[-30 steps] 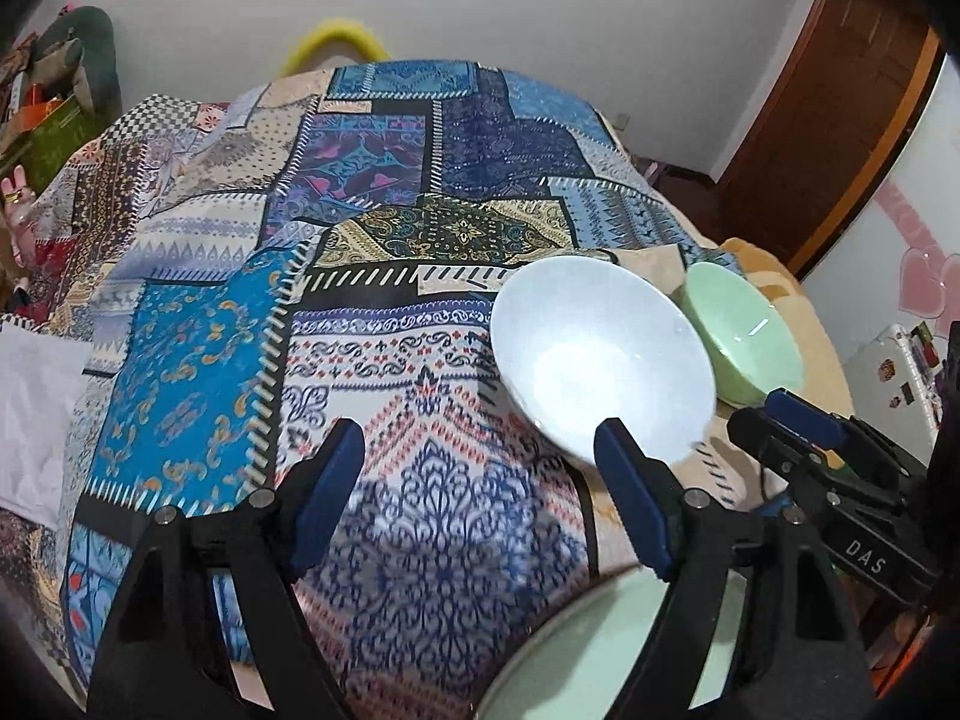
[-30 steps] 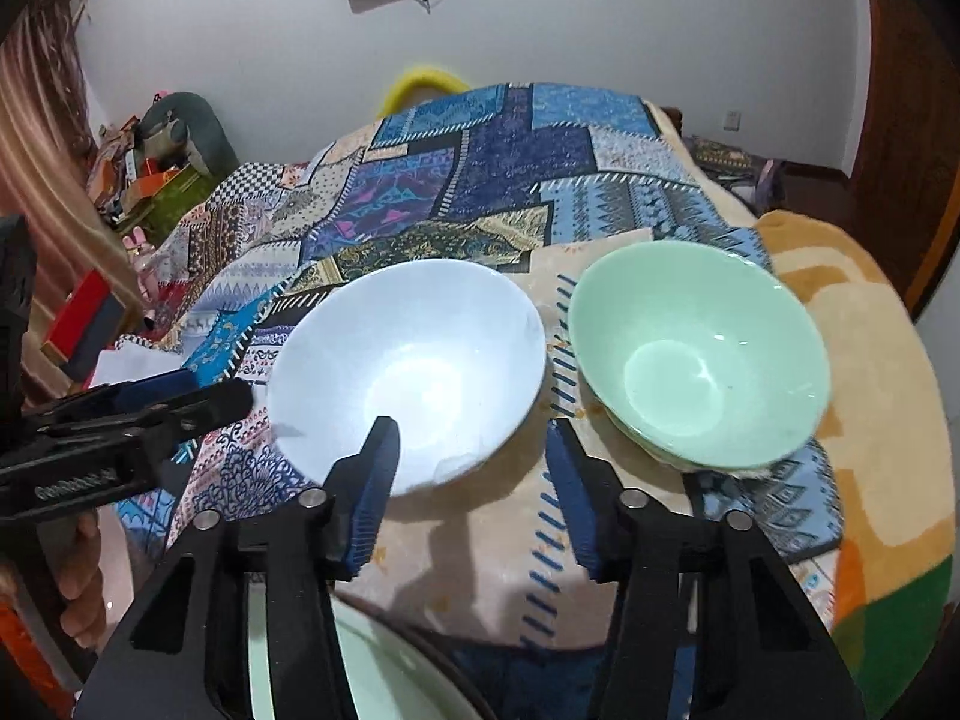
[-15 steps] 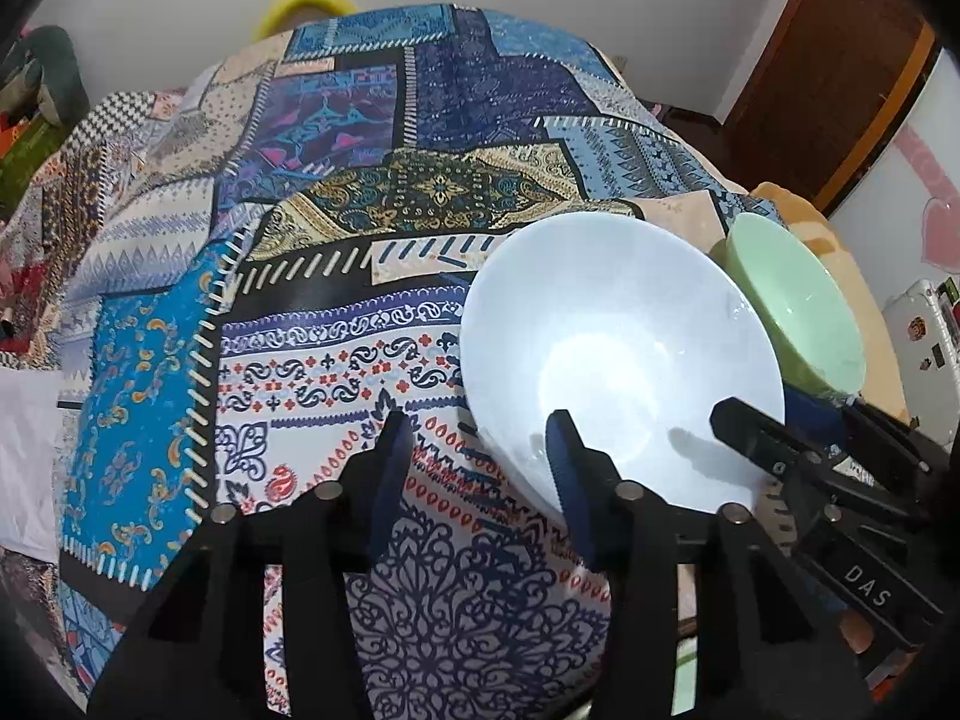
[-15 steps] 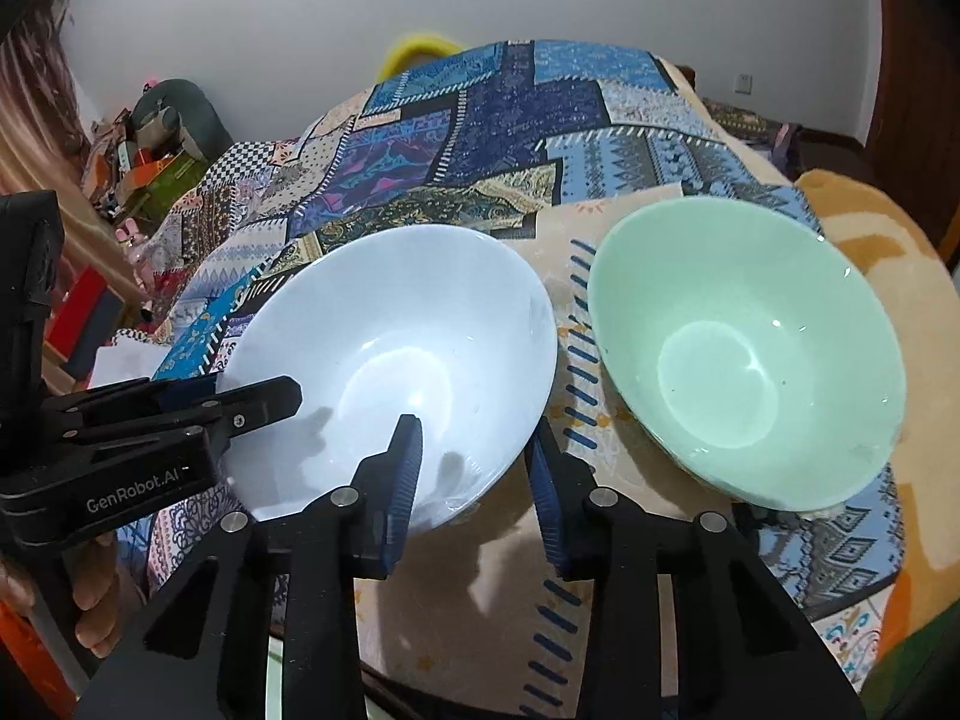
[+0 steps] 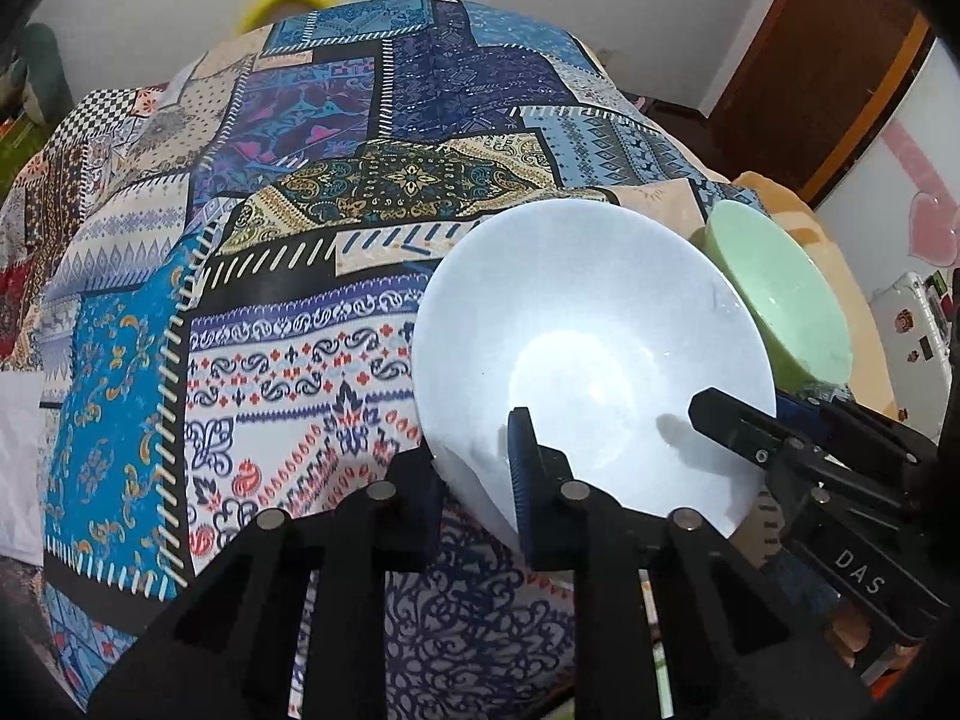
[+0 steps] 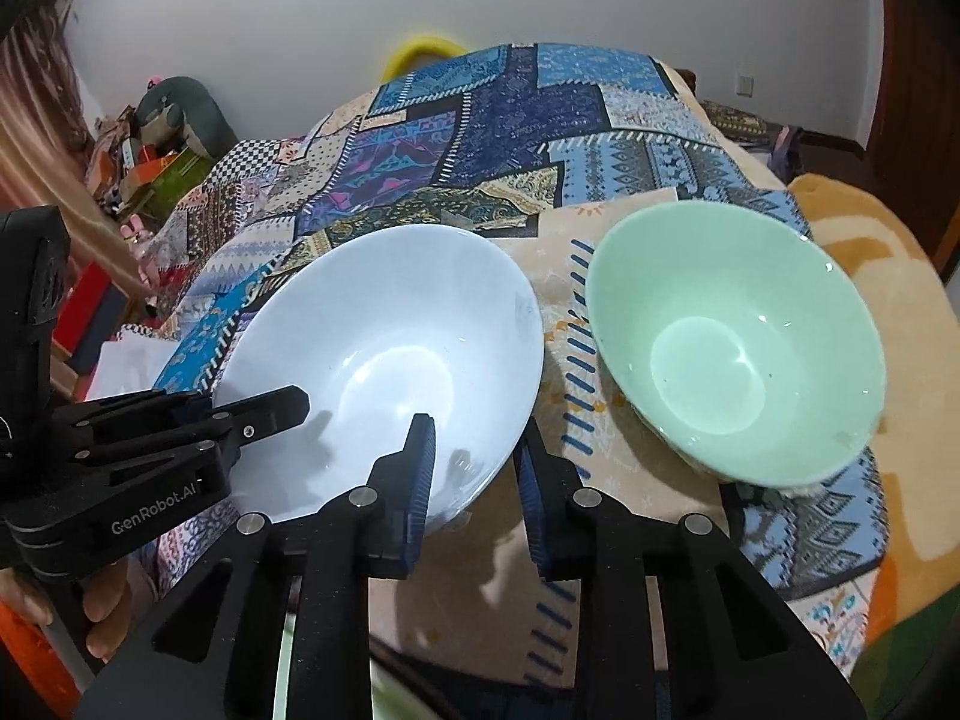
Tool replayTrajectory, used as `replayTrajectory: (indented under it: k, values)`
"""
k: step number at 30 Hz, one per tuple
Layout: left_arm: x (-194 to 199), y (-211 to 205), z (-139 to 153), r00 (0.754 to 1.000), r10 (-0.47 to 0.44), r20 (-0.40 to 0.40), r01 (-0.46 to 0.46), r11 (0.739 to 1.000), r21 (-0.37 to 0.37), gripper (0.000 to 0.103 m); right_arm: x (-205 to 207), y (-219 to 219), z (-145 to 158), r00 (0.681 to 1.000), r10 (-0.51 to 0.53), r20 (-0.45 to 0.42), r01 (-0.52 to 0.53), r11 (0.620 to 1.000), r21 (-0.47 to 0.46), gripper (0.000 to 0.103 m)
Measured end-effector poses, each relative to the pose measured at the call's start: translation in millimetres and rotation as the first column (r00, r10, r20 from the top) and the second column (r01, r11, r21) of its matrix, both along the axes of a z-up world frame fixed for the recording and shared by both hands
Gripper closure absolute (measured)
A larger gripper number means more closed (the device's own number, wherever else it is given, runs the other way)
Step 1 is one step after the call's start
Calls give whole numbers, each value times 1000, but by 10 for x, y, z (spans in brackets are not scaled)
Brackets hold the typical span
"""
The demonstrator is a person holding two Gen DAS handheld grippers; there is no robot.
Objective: Organize plates and bowls
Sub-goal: 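Lift the white spotted bowl with both tools toward the pink bowl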
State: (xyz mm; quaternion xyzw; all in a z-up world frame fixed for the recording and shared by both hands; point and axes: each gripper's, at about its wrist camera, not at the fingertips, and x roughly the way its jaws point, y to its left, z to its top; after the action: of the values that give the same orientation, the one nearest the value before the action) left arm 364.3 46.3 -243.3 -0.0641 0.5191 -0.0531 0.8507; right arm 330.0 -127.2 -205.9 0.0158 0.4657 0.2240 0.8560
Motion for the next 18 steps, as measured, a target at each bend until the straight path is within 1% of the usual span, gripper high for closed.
replayTrajectory:
  k: [7, 18]
  values:
    - [-247, -12, 192, 1000, 8, 28, -8, 1000, 2, 84, -223, -24, 215, 999, 1, 33, -1, 1000, 12, 79]
    - [-874, -54, 731, 993, 19, 116, -20, 1000, 14, 84, -710, -33, 625, 994, 21, 111, -25, 999, 35, 79]
